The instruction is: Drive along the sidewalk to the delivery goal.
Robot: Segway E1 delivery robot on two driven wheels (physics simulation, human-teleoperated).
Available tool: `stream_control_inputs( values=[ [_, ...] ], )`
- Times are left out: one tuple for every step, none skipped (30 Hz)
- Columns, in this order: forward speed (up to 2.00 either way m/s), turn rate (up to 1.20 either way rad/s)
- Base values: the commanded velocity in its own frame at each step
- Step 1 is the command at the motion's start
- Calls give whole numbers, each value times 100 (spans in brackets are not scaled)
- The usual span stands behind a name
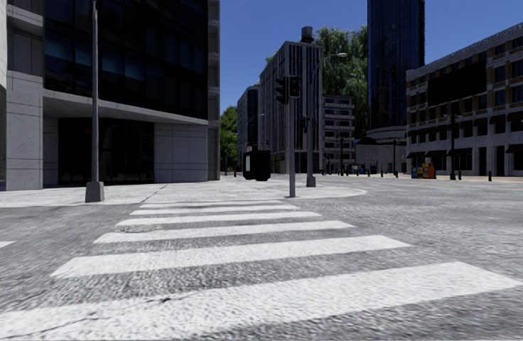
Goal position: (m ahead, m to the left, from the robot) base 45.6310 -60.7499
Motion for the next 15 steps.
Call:
stream_control_inputs(
  values=[
    [200,0],
    [200,0],
    [200,0],
    [200,0],
    [200,0],
    [200,0],
    [200,0],
    [200,43],
    [200,64],
    [200,81],
    [200,81],
    [200,84],
    [200,85],
    [200,74],
    [200,23]
  ],
)
